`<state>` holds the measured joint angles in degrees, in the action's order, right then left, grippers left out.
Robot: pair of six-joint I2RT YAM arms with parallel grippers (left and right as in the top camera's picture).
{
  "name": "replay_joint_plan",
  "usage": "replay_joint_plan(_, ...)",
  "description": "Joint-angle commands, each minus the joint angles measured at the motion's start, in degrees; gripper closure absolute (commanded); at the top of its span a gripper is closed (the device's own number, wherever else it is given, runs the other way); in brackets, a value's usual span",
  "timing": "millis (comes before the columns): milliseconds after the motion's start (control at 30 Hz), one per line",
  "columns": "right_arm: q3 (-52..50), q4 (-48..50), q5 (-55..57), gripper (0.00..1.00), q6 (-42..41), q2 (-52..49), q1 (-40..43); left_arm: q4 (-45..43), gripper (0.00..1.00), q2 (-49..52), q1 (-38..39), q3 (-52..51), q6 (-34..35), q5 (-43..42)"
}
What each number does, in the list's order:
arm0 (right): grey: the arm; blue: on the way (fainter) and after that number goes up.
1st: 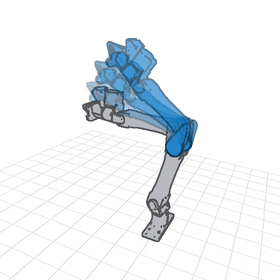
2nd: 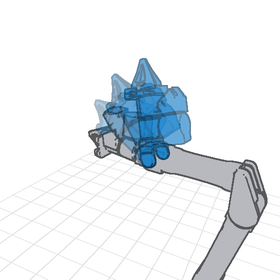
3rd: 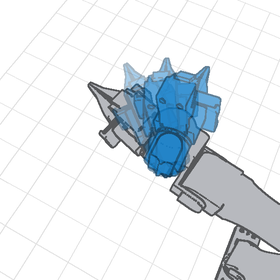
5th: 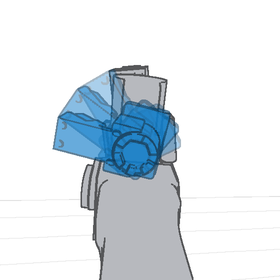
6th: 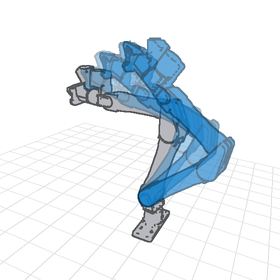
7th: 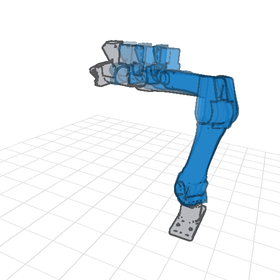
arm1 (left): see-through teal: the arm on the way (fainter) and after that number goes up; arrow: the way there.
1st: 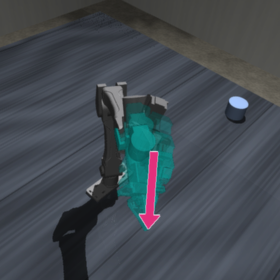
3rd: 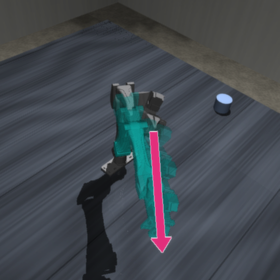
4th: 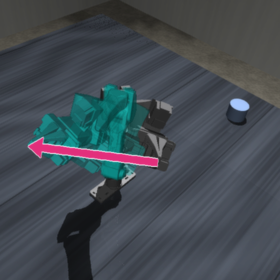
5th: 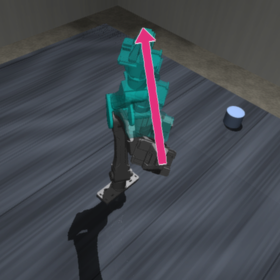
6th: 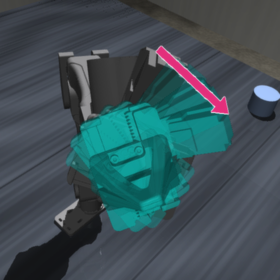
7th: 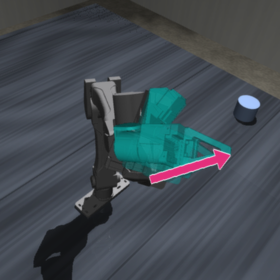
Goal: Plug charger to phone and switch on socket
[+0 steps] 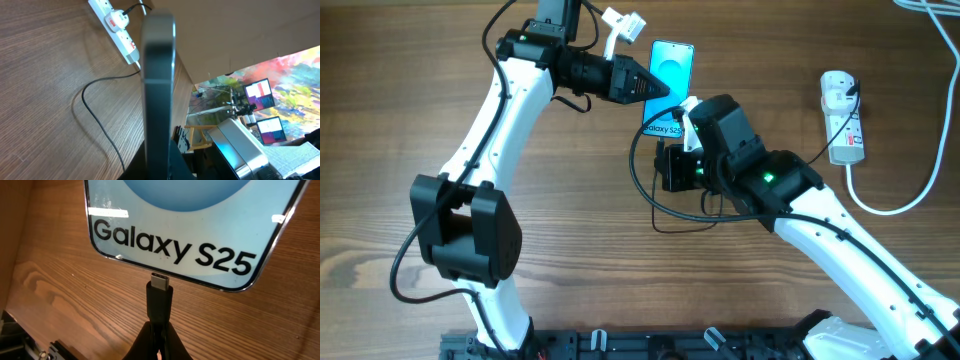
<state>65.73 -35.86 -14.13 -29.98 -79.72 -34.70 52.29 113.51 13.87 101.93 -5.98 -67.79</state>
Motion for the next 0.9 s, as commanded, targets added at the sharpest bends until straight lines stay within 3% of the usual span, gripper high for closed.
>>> replay_joint_plan(0,0.7,0.3,-0.8,0.96,0.0,-0.4,0.2,-0.4,0.96,-1.0,0.0,0.4,-1.3,-4.8)
replay_joint_plan(867,0.7,0.7,0.5,0.96,-0.1,-0.4,0.3,-0.6,0.96,-1.0,0.0,0.4,-1.4,-4.5)
